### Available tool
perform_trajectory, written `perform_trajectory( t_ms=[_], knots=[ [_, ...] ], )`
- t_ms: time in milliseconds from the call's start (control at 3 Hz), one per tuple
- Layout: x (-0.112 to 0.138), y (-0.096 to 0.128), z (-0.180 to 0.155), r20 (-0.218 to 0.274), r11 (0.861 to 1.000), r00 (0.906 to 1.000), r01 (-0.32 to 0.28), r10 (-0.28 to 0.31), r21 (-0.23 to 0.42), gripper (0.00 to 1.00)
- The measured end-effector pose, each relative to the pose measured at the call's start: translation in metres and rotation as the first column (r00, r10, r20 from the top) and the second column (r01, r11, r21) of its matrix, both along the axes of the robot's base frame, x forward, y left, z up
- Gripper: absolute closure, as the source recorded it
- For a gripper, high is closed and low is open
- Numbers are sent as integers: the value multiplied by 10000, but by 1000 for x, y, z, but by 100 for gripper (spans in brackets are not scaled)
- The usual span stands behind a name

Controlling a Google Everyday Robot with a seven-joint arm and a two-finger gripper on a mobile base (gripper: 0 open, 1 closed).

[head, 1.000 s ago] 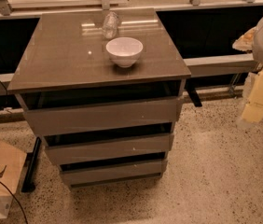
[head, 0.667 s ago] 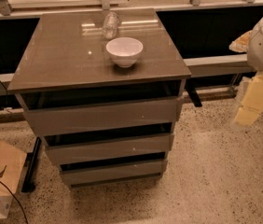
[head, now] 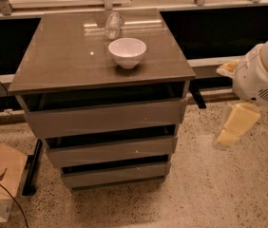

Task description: Open middle drawer

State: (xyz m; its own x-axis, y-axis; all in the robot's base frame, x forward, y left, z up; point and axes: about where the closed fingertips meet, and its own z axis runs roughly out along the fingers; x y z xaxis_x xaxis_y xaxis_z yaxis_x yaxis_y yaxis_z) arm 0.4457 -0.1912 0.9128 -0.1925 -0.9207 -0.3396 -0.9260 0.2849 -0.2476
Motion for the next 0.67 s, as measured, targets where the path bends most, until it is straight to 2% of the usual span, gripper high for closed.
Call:
perform_trajectory(
  t_ms=[333,667],
  knots=[
    [2,8,-40,-270,9975,9996,-100,119,704,0],
    [12,13,-90,-573,9922,9982,218,-149,1227,0]
  ],
)
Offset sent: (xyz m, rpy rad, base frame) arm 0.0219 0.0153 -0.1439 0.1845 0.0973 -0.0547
